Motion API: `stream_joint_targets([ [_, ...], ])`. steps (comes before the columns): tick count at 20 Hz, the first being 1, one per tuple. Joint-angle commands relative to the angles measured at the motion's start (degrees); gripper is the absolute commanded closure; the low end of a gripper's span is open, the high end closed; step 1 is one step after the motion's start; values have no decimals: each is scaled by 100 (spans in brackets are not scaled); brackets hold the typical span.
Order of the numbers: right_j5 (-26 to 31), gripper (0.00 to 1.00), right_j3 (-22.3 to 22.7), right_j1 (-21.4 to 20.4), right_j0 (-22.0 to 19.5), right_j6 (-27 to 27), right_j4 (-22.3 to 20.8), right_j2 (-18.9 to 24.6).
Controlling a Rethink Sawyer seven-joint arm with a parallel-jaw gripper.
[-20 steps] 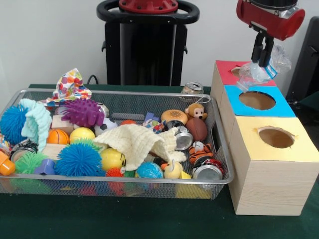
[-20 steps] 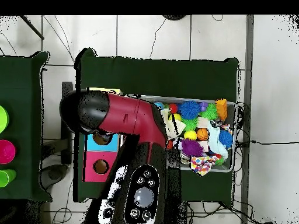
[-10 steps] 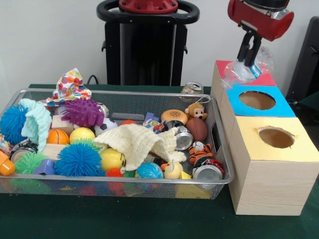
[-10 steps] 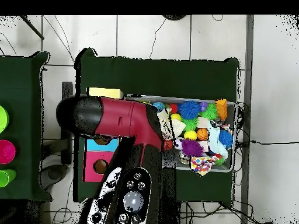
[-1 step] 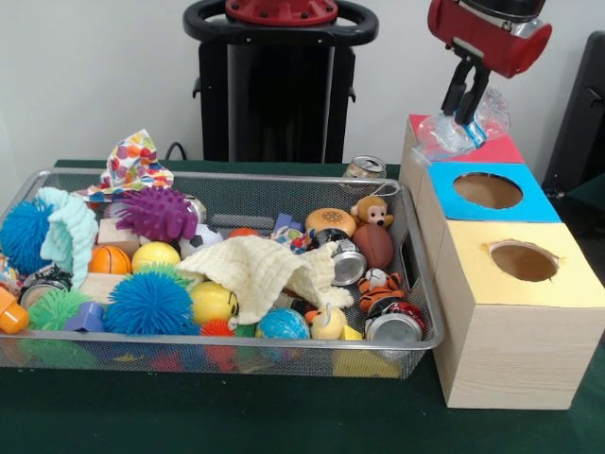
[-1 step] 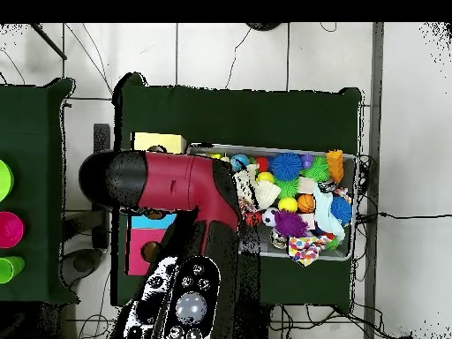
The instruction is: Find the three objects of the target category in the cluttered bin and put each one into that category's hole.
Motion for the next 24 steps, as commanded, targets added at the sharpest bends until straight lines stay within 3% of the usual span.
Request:
stream_joint_targets([
  [1,-281,100,116,240,-52,743,146,440],
  [6,-833,100,322,355,-98,901,579,695],
  [14,-1508,100,650,450,-274,701,1123,1022],
  [24,-1767,100,915,496,-249,612,1188,1036],
])
